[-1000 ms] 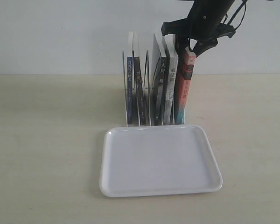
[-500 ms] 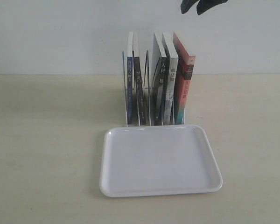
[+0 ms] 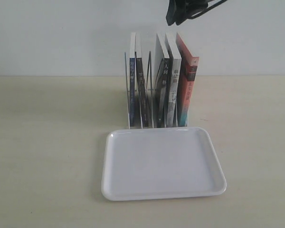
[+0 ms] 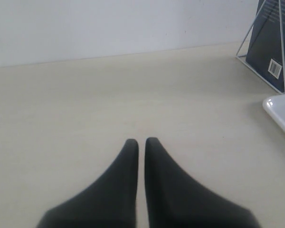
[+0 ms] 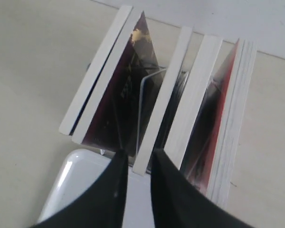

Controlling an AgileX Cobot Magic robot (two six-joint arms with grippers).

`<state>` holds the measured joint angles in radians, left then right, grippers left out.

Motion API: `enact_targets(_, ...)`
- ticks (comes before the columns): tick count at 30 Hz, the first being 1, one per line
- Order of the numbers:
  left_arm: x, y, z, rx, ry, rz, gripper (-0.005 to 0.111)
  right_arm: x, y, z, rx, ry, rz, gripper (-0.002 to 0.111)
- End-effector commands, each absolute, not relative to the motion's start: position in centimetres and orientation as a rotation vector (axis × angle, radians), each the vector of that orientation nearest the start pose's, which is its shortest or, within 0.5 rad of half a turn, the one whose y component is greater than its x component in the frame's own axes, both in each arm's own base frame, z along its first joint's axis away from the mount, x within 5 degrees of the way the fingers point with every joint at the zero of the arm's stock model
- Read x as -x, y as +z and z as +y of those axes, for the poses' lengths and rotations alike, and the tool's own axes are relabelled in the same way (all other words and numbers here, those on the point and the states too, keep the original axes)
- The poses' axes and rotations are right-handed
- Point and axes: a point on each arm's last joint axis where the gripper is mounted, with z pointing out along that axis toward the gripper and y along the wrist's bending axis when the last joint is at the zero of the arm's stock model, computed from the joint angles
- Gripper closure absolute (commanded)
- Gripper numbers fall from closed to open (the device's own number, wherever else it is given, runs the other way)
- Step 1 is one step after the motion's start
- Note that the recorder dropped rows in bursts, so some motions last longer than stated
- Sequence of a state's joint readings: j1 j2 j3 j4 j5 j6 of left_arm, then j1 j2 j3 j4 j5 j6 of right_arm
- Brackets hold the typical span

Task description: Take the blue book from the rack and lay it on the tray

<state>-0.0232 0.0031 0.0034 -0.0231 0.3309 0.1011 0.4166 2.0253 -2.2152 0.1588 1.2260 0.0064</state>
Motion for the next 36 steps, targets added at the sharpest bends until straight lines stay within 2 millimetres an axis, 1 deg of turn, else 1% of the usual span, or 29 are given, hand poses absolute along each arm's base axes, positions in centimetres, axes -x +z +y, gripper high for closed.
enact_targets(1, -5.4, 18.4, -0.2, -0.098, 0.035, 1.799, 0.102, -40.2, 36.5, 19.1, 0.521, 0.35, 2.528, 0.082)
enact_targets(3, -5.4, 18.4, -0.2, -0.098, 0.035, 1.799, 0.102, -40.2, 35.9, 19.1, 0.524, 0.346, 2.551, 0.078)
enact_targets(5, -5.4, 18.4, -0.2, -0.098, 0.035, 1.799, 0.102, -40.2, 35.5, 19.1, 0.525, 0.341, 2.564, 0.077)
enact_targets(12, -5.4, 18.4, -0.2, -0.098, 0.035, 1.799, 0.102, -40.3, 35.5, 18.9, 0.519, 0.315, 2.563, 0.077)
enact_targets(19, -5.4, 18.4, -0.2, -0.098, 0.035, 1.799, 0.102, -41.1, 34.1, 19.2, 0.504, 0.309, 2.586, 0.077)
enact_targets(26, -5.4, 18.4, -0.2, -0.098, 0.035, 1.799, 0.102, -41.6, 34.3, 19.4, 0.489, 0.317, 2.531, 0.077)
enact_targets(32, -5.4, 18.4, -0.2, -0.098, 0.035, 1.799, 0.102, -41.8, 34.2, 19.0, 0.465, 0.252, 2.532, 0.077)
enact_targets(36, -5.4, 18.4, -0.2, -0.098, 0.035, 1.799, 0.102, -41.8, 34.2, 18.9, 0.466, 0.248, 2.531, 0.077)
